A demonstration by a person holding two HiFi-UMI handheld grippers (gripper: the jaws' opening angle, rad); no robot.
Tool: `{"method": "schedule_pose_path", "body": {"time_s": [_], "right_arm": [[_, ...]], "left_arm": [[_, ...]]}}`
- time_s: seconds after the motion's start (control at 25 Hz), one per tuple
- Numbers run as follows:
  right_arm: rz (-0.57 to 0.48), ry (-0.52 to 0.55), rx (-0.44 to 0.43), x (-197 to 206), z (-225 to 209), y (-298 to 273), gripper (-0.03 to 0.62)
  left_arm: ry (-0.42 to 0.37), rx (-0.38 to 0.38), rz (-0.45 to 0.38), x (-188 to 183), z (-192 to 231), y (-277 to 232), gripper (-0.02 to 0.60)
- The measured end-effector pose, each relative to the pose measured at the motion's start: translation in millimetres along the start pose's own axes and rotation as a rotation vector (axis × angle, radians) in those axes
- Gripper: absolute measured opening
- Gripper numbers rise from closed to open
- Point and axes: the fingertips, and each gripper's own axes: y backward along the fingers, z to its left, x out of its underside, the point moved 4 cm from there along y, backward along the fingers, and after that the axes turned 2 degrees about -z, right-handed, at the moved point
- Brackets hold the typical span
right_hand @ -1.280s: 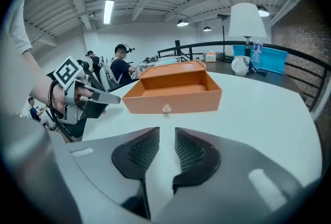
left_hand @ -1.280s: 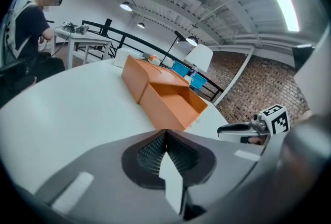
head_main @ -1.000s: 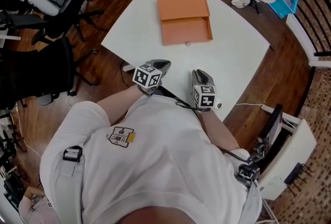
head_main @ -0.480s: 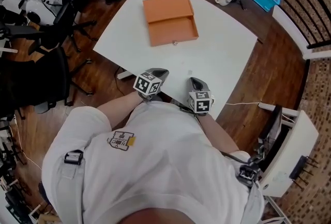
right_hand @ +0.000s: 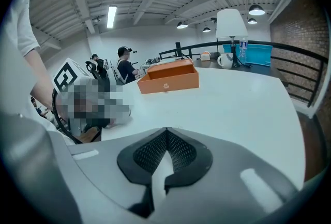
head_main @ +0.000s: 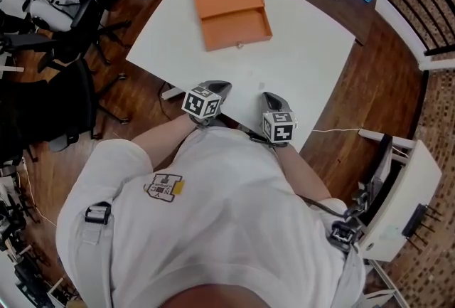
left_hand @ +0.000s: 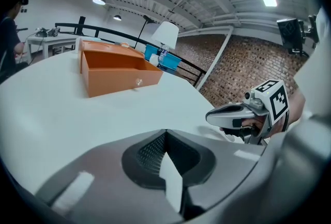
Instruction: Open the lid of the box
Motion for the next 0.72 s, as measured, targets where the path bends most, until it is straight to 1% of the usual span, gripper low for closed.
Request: {"method": "schedule_pose_path", "body": {"time_s": [0.72], "right_arm": [[-0.012,0.002,0.02,-0.7,4.9,4.4,-0.002]], "left_arm": [[-0.018,0.024,0.016,1.1,-7.5,1.0,0.0]]}}
